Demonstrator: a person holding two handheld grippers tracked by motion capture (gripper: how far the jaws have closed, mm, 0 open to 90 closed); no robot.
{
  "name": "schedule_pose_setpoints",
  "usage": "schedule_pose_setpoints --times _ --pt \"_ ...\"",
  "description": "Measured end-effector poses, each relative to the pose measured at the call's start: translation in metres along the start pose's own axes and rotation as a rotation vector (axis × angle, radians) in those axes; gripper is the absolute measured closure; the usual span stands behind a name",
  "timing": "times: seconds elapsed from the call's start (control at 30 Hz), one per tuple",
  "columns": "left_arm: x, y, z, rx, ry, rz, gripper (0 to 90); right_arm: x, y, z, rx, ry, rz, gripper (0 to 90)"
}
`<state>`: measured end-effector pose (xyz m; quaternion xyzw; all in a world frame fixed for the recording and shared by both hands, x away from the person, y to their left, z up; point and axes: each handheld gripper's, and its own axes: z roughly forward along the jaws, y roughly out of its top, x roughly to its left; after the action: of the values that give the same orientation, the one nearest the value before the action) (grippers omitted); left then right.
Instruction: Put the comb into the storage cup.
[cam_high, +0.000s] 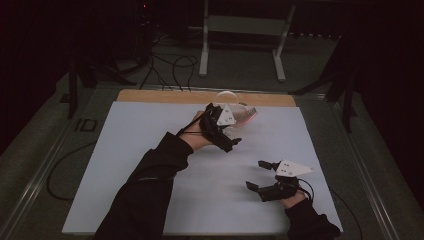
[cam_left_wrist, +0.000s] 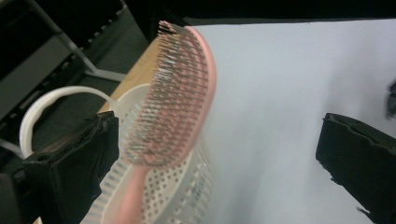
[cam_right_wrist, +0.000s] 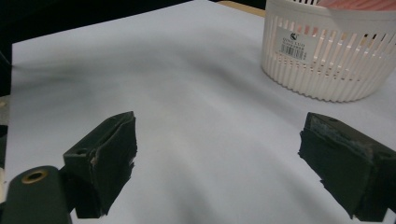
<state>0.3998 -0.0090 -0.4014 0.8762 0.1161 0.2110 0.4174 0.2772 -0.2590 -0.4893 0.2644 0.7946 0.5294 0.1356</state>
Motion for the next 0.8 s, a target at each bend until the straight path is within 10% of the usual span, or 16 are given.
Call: schedule_pose_setpoints --times 0.8 --pt "-0.013 -0.031 -0.047 0.014 -0.074 -0.060 0.0 0.000 0.000 0.000 -0.006 -0.013 -0.014 10.5"
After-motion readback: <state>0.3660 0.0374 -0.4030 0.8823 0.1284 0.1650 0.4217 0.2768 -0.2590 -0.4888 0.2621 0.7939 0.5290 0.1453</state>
